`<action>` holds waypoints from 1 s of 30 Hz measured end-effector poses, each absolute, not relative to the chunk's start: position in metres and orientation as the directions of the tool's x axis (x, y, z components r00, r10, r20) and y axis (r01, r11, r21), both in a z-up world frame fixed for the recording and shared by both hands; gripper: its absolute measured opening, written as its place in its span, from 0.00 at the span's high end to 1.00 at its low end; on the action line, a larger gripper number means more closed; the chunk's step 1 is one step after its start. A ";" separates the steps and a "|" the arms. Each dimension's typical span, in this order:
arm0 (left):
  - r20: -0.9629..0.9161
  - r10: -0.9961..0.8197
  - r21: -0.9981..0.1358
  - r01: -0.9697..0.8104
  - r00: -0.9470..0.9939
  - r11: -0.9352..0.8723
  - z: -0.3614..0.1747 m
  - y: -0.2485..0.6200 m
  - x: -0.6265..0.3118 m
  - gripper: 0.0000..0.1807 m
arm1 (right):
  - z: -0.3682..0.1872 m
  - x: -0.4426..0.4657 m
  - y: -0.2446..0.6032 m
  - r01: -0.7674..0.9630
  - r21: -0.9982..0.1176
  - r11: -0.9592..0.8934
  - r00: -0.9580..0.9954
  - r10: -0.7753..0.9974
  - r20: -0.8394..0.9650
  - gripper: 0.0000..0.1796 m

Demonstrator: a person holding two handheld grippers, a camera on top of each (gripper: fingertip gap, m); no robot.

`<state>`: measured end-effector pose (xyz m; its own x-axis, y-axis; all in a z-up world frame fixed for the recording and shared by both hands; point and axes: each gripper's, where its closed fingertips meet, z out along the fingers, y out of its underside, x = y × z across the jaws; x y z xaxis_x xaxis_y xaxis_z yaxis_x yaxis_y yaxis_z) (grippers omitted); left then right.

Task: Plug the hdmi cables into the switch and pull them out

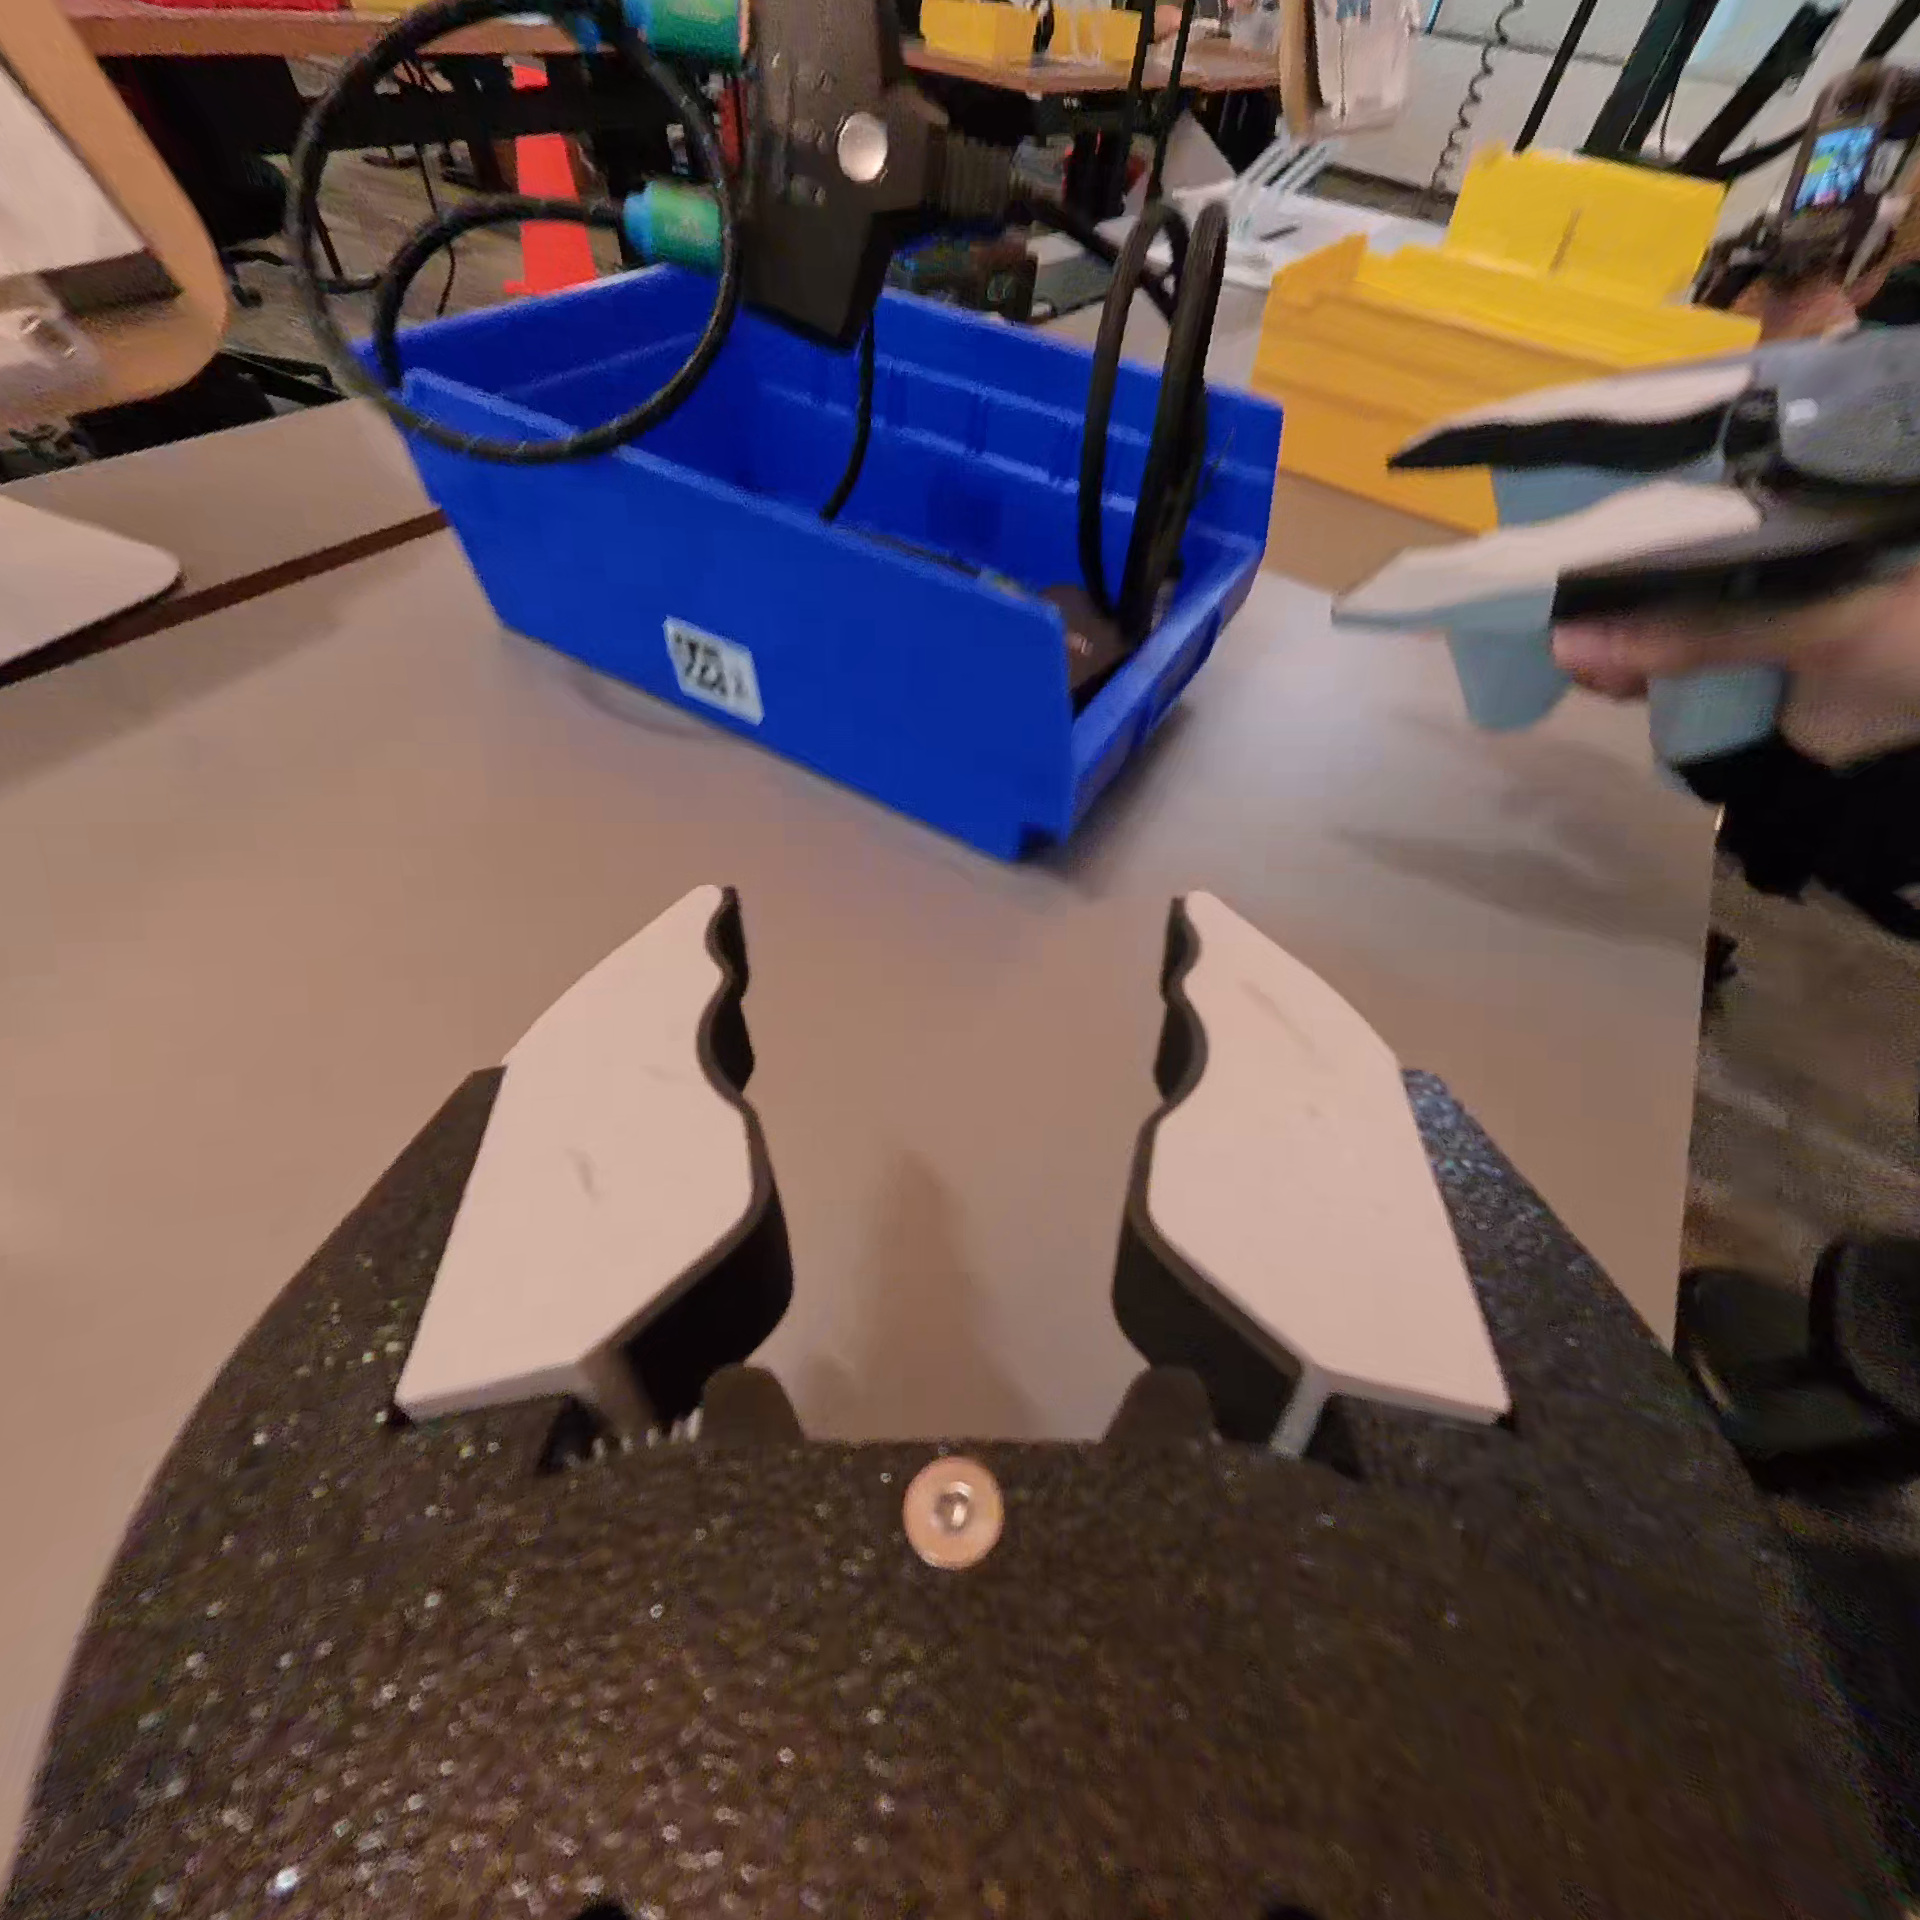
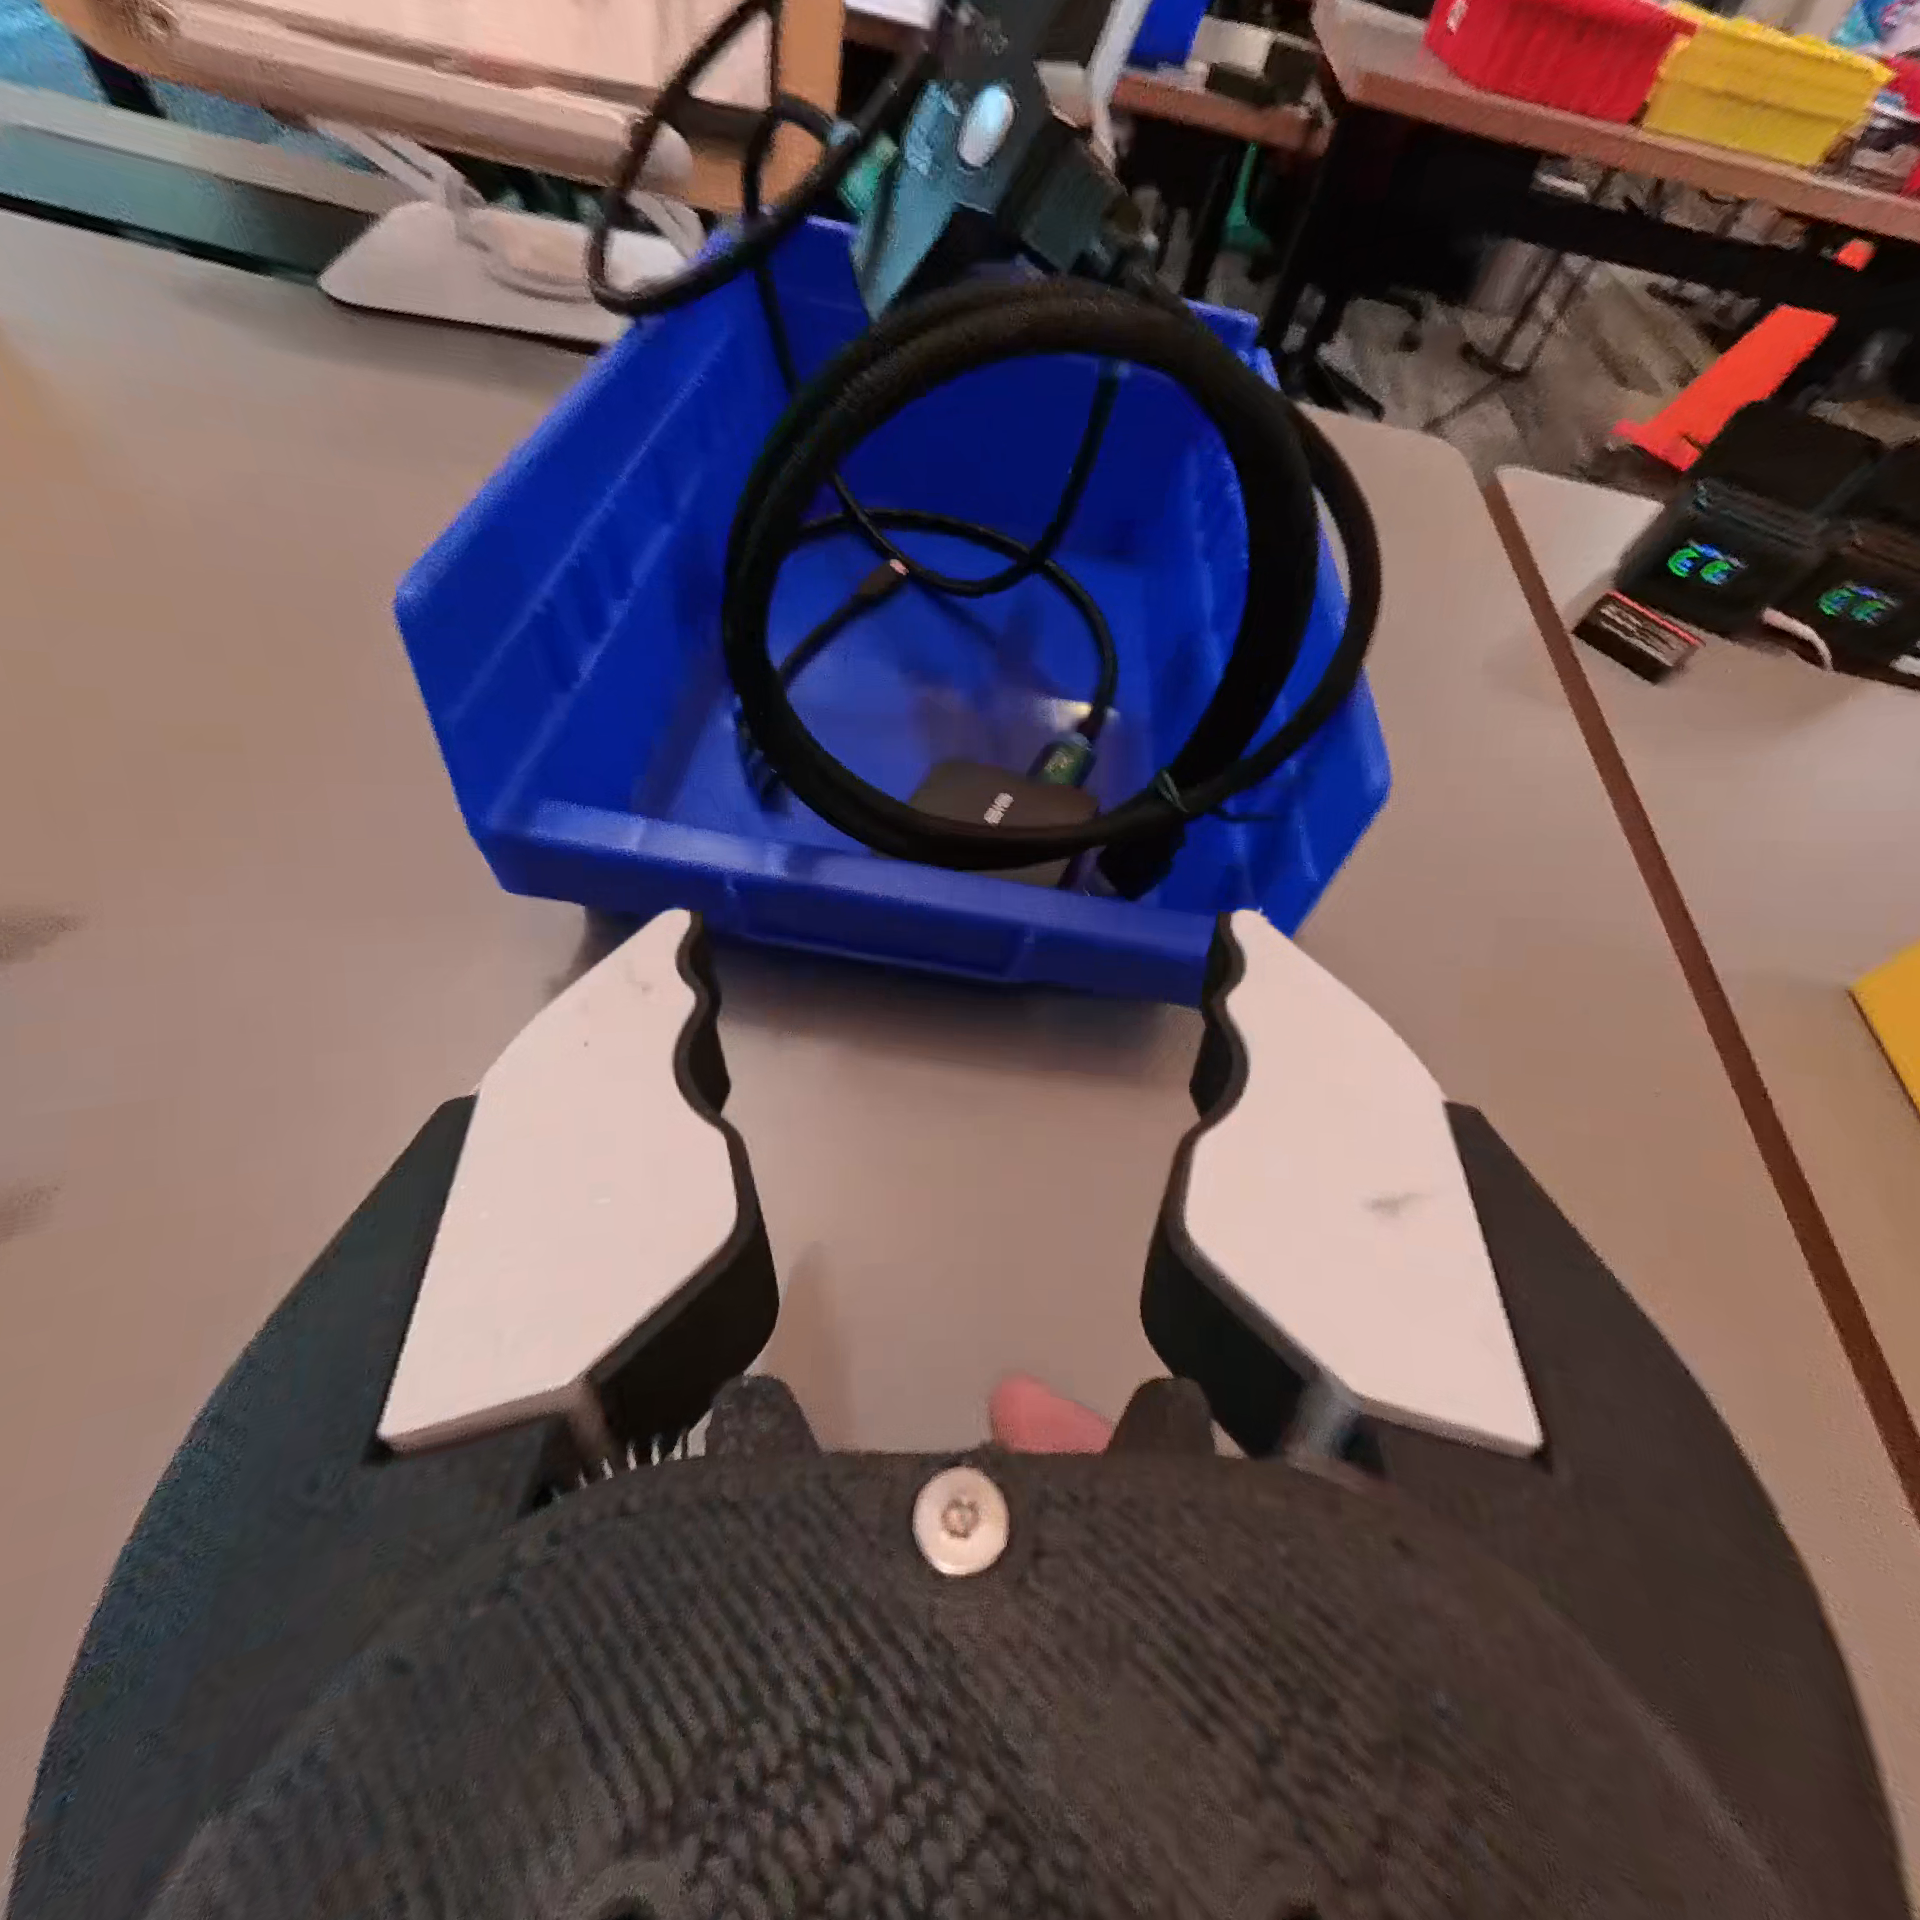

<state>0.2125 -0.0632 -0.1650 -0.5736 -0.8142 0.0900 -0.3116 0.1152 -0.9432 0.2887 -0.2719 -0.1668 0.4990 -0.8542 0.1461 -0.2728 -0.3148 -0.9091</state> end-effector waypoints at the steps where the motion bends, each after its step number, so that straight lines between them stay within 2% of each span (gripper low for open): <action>1: 0.107 -0.819 -0.944 -0.316 -0.563 0.094 -0.159 -0.077 0.223 0.54 | -0.167 0.289 -0.279 -0.298 -0.899 -0.320 0.468 -0.870 0.154 0.49; 4: 0.179 -0.858 -0.928 -0.373 -0.482 0.016 -0.153 -0.114 0.255 0.43 | -0.149 0.292 -0.303 -0.282 -0.917 -0.281 0.330 -0.926 0.183 0.48; 7: 0.139 -0.928 -0.917 -0.400 -0.345 0.011 -0.160 -0.131 0.289 0.38 | -0.141 0.293 -0.308 -0.264 -0.935 -0.236 0.303 -0.941 0.152 0.47; 12: -0.004 -0.991 -0.917 -0.394 -0.134 0.057 -0.175 -0.128 0.331 0.46 | -0.146 0.294 -0.308 -0.289 -0.938 -0.193 0.321 -0.942 0.095 0.46; 19: 0.032 -0.993 -0.886 -0.463 -0.110 0.023 -0.200 -0.136 0.353 0.44 | -0.141 0.295 -0.305 -0.273 -0.944 -0.183 0.319 -0.943 0.090 0.45; 22: 0.040 -0.990 -0.893 -0.449 -0.133 0.024 -0.197 -0.135 0.354 0.57 | -0.140 0.295 -0.301 -0.263 -0.944 -0.200 0.331 -0.938 0.107 0.45; 24: 0.032 -0.988 -0.897 -0.441 -0.151 0.038 -0.195 -0.132 0.353 0.70 | -0.139 0.294 -0.299 -0.264 -0.943 -0.203 0.336 -0.936 0.107 0.45; 27: -0.001 -0.990 -0.893 -0.445 -0.138 0.063 -0.195 -0.114 0.352 0.79 | -0.136 0.292 -0.295 -0.255 -0.944 -0.210 0.344 -0.932 0.114 0.46; 30: -0.094 -0.992 -0.893 -0.434 -0.085 0.122 -0.194 -0.078 0.347 0.93 | -0.125 0.288 -0.290 -0.222 -0.950 -0.219 0.351 -0.927 0.132 0.46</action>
